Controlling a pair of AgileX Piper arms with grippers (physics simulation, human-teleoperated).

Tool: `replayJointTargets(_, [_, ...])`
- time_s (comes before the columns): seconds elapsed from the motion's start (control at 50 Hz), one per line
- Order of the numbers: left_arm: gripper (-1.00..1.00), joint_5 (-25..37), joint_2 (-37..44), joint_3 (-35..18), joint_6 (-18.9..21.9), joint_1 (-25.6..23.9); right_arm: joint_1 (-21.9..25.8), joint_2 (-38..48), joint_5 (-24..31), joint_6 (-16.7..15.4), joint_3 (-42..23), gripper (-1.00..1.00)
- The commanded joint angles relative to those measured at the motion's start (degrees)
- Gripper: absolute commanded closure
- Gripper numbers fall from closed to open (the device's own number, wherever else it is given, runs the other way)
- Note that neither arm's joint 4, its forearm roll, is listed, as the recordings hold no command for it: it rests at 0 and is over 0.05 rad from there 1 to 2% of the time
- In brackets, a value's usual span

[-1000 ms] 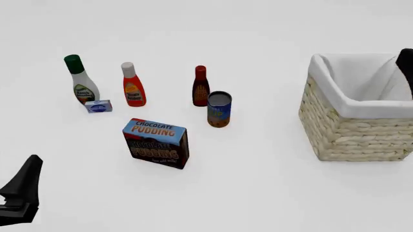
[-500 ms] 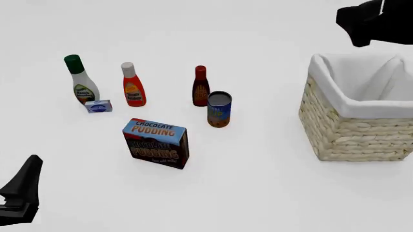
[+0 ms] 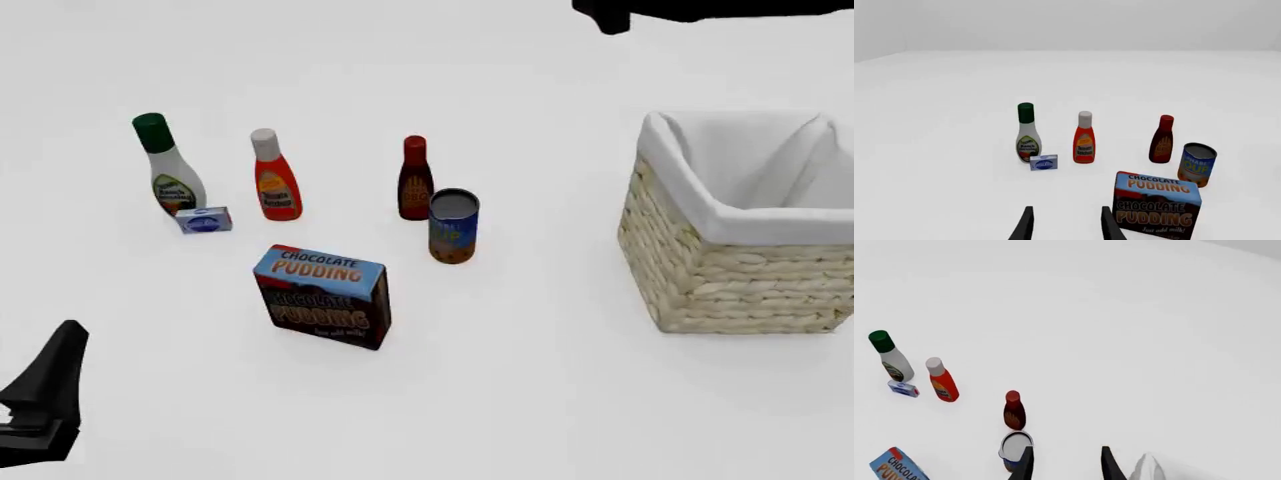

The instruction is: Pick the bbq sauce and place it in the basket.

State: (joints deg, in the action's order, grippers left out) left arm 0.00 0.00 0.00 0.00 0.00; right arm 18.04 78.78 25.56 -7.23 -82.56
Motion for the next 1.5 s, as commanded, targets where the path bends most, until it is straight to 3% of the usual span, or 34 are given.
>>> replayJointTargets(0.02, [-1.0,0.0,0.0,0.0,0.0,0.0,3.3,10.5,5.2,2.3,-12.3,-1.0])
replayJointTargets(0.06, [-1.0,0.0,0.0,0.0,0.0,0.0,3.9,11.6,5.9,2.1,-13.4,-1.0])
replayJointTargets(0.1, [-1.0,0.0,0.0,0.0,0.0,0.0,4.5,13.8,7.4,4.1,-16.1,-1.0])
replayJointTargets(0.18, [-1.0,0.0,0.0,0.0,0.0,0.0,4.8,17.5,9.4,2.9,-20.8,-1.0])
replayJointTargets(0.46, [-1.0,0.0,0.0,0.0,0.0,0.0,6.8,30.2,18.5,4.4,-39.8,-1.0])
replayJointTargets(0.84, [-1.0,0.0,0.0,0.0,0.0,0.0,9.0,55.3,35.7,5.7,-78.0,-1.0])
replayJointTargets(1.2, [-1.0,0.0,0.0,0.0,0.0,0.0,9.3,60.7,36.7,4.0,-79.4,-1.0])
replayJointTargets(1.5, [-1.0,0.0,0.0,0.0,0.0,0.0,9.7,64.3,36.2,4.5,-79.5,-1.0])
